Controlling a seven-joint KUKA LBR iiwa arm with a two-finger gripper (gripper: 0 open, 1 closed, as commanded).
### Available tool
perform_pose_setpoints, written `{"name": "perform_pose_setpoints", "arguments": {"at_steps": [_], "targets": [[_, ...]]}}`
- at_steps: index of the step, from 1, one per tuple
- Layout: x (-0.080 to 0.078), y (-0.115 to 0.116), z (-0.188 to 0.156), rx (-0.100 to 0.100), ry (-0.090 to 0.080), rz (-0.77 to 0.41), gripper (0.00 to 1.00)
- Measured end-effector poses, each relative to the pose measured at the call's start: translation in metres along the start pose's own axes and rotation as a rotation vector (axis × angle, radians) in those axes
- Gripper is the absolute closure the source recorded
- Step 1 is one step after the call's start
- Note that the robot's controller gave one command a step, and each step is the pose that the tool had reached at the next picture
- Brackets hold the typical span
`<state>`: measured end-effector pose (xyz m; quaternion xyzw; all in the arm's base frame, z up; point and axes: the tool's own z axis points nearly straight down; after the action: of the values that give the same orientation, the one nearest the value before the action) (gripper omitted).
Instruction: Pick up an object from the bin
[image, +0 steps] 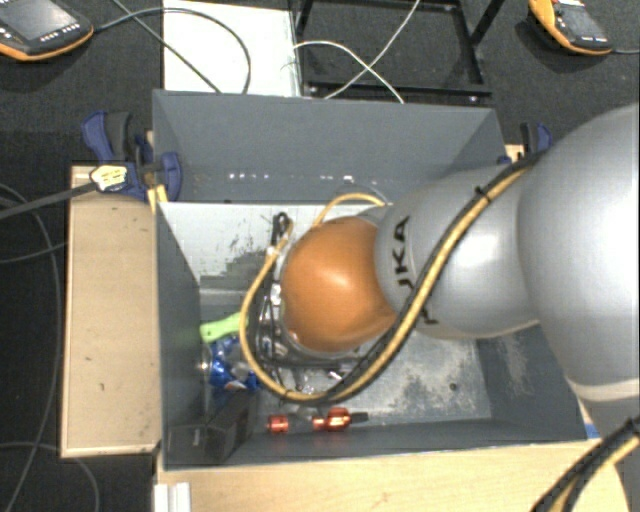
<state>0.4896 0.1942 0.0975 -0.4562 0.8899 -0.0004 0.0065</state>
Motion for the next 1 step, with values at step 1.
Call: {"name": "perform_pose_setpoints", "arguments": {"at_steps": [1], "targets": [[-0.0461, -0.0488, 0.0063, -0.002, -0.002, -0.389, 0.0]]}}
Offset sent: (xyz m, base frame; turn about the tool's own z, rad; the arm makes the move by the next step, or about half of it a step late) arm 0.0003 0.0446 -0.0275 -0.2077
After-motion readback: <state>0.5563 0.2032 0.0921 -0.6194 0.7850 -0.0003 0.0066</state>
